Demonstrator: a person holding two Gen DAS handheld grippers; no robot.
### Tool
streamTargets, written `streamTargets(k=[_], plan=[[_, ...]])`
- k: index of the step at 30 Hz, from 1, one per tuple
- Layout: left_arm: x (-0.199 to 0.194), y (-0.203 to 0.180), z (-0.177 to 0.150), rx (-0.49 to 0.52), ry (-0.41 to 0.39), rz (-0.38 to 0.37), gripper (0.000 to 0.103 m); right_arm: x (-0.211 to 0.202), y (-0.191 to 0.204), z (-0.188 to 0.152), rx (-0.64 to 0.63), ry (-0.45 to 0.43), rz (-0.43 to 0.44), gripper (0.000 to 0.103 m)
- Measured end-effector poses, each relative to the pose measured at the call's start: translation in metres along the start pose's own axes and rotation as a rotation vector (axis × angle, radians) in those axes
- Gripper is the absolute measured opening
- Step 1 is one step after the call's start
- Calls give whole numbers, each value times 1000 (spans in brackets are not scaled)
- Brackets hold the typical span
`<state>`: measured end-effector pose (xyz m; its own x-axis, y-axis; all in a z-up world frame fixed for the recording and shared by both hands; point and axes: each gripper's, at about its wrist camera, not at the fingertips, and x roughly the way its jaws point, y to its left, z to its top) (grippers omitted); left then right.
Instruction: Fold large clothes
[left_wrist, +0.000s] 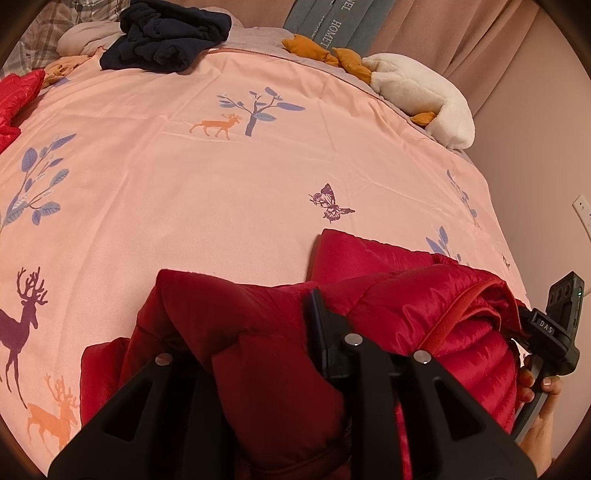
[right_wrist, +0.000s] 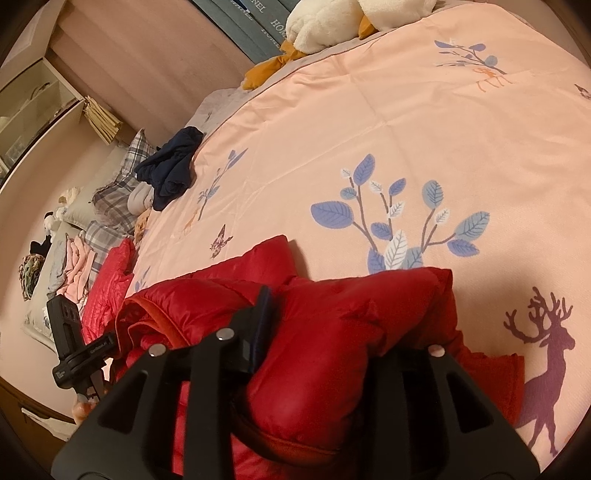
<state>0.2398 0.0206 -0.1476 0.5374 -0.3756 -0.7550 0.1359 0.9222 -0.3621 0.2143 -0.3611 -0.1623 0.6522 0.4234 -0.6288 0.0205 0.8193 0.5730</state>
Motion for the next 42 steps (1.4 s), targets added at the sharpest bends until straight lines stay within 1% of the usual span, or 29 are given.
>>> streamTargets(k=[3,4,5,7,9,13,16,18,20,23,24,30,42], plan=[[-2,-1,0,-8,1,2,24,-5,2,-1,16,-3,7,38],[-3,-1,1,-13,1,0,24,-6,3,0,21,-4,11,45],[-4,-2,1,-15,1,-1,26,-8,2,-1,28,-5,26,49],[-5,-4,1,-16,-5,-5,31,-11,4,0,34,-11,38,62],[-8,-7,1,-7,-15,-1,37,-14,9,0,24,-21,33,65],[-11,-10,3,-7,-21,7,40,-20,14,0,23,-33,26,67],[-16,-11,4,-19,-33,-4,45,-22,16,2,31,-38,30,68],[-20,-12,5,-20,-45,-16,51,-21,18,3,33,-40,30,68],[-23,-14,5,-18,-53,-25,54,-22,17,4,34,-41,30,68],[-26,-15,6,-24,-59,-37,65,-23,18,3,36,-43,30,69],[-28,-15,6,-25,-64,-36,69,-24,18,3,37,-44,30,69],[-35,-21,8,-7,-87,-21,82,-29,19,6,43,-55,32,70],[-35,-20,9,-2,-87,-22,83,-38,19,12,54,-79,27,75]])
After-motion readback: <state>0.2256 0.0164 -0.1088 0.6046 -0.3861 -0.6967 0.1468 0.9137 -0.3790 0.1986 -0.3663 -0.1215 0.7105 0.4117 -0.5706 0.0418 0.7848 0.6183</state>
